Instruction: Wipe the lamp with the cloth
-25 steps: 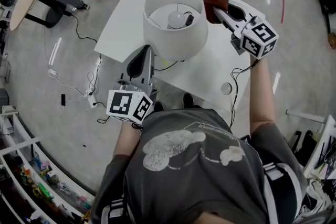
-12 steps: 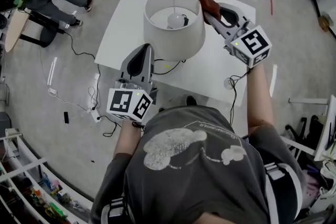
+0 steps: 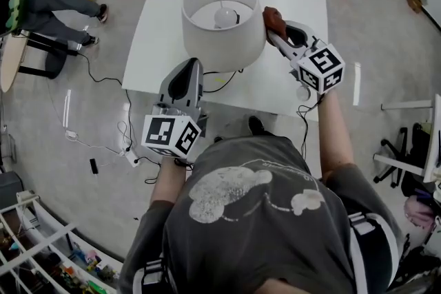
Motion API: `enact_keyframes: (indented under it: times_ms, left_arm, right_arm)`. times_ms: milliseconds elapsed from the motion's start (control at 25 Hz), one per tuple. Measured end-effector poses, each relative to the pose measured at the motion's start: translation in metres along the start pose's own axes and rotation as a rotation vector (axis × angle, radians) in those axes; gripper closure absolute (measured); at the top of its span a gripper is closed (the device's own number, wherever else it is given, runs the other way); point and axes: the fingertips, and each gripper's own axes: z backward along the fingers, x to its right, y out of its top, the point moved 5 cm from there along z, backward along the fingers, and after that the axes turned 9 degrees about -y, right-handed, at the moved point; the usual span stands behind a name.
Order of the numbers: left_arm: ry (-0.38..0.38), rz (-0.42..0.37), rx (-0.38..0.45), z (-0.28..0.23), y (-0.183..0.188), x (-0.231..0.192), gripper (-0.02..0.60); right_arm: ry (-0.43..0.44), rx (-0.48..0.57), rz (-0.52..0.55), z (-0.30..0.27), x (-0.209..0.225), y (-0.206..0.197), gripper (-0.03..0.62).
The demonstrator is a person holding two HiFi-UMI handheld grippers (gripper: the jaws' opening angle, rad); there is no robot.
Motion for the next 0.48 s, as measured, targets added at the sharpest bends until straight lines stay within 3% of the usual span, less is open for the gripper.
enact_keyframes:
  times_ms: [240, 480]
  left_arm:
    - [-0.057, 0.015, -0.029, 0.003, -0.006, -0.006, 0.574]
    - [-0.116, 0.007, -0.019, 0.004, 0.000, -0.007, 0.574]
  right_arm:
    - [-0.072, -0.103, -0.050, 0.017, -0.017, -0.032, 0.497]
    - [-0.151, 0.025, -0.048, 0.046, -0.019, 0.024, 0.497]
